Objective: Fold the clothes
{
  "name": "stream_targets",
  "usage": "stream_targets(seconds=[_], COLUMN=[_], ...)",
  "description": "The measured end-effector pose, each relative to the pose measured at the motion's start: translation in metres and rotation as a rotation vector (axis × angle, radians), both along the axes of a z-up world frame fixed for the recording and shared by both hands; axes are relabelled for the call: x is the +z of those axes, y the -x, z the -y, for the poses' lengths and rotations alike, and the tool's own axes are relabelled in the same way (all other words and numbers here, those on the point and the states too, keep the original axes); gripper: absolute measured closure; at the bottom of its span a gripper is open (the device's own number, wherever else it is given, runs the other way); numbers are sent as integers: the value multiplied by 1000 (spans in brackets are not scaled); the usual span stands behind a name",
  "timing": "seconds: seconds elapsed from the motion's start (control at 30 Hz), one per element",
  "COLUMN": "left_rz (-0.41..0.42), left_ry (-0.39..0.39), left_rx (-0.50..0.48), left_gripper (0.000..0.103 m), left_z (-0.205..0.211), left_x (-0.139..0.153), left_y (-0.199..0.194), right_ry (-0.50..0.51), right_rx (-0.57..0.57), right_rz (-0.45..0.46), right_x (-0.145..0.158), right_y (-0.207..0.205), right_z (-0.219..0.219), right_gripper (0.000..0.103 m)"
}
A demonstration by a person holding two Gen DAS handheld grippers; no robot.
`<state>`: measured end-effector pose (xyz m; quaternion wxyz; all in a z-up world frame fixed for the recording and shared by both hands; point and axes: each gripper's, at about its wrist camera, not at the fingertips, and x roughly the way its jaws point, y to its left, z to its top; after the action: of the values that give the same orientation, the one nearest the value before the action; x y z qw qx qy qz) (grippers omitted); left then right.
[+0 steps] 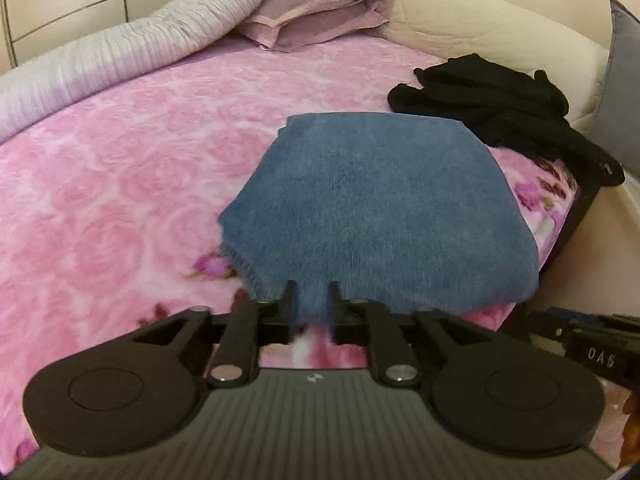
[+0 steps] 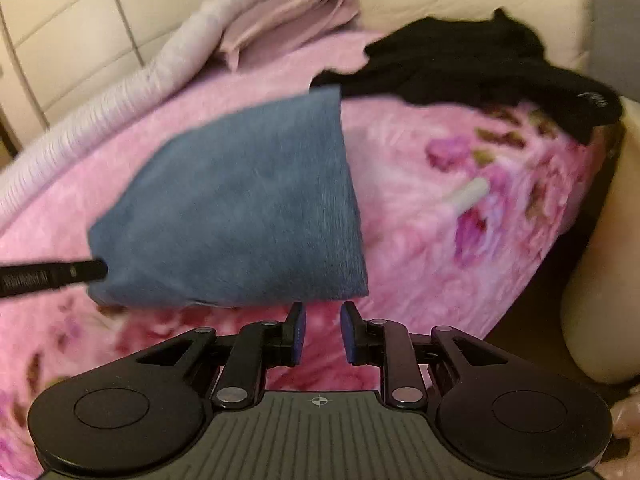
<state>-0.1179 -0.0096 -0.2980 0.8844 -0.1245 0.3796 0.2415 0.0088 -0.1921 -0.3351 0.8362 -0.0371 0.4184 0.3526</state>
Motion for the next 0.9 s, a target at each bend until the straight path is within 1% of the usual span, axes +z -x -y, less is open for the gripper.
stream_targets(seconds=[0.03,0.07,0.1,0.13,0.2,0.27,0.4,0.5,0.7,0.9], left_rz=[4,5,0,-5,-8,-11,-11,2,21,32], left_ry=[1,1,2,1,-7,-24,-67,-86,-103,-102], left_rx=[1,3,5,9,16,25,30,29,27,20], left_gripper=[84,81,76,75,74,73,69,65,63,61], left_z=[6,11,14,19,27,33,45,53,67,75], left_x=[4,7,9,12,17,23,34,42,51,54], left_y=[7,14,19,24,34,43,57,67,83,96], right_ry=[5,20,36,45,48,42,32,22,6,-2], right_rx=[-4,-8,-12,-16,-28,-33,-33,-41,-43,-40], right_rz=[-1,9,21,41,78,98,120,137,164,154], right_x=[5,9,13,17,24,31,41,48,60,61], right_y=[5,11,16,22,32,39,50,59,78,88], right_z=[2,3,3,5,7,12,18,23,34,41], right_gripper=[75,68,61,57,39,33,30,28,28,28])
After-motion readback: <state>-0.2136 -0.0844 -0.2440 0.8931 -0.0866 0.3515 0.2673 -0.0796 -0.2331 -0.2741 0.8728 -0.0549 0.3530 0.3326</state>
